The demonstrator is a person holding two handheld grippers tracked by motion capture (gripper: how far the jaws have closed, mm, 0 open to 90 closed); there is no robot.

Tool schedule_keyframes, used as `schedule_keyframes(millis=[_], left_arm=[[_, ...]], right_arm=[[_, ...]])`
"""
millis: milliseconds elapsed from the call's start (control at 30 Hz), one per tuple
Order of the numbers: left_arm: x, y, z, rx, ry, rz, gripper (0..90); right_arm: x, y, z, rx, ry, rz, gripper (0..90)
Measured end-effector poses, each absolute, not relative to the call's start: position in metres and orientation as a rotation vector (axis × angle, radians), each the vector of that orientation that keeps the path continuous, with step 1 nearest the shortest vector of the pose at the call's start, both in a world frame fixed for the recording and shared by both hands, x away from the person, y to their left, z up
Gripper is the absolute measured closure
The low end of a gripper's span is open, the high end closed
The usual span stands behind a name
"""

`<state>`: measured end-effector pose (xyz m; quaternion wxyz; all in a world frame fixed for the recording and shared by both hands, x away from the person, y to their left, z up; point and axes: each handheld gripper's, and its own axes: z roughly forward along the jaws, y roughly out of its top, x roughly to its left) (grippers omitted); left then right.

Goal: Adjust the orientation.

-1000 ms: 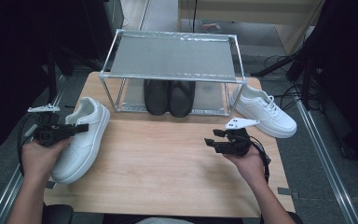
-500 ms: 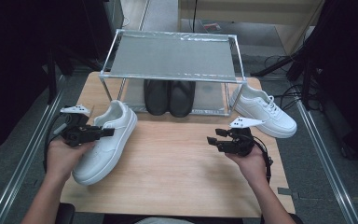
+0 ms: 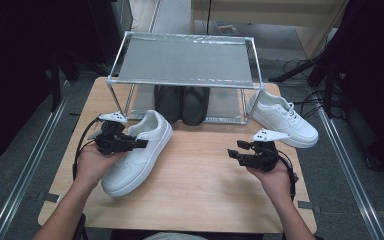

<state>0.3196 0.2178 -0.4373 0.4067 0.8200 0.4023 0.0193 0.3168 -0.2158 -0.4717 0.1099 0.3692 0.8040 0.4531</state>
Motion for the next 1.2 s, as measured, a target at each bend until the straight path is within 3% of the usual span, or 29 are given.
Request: schedule_keyframes(millis=[833,1200], left_arm=[[0.330,0.121,-0.453,2.182,0.824,-0.099,80.0],[0.327,0.092,-0.467,2.213,0.771,-0.101,80.0]], right_arm=[[0.309,-0.225,-0.475,1.143,2.329,1.312,47.7],[0.312,-0.218,-0.476,1.141,2.330,1.333,48.7]])
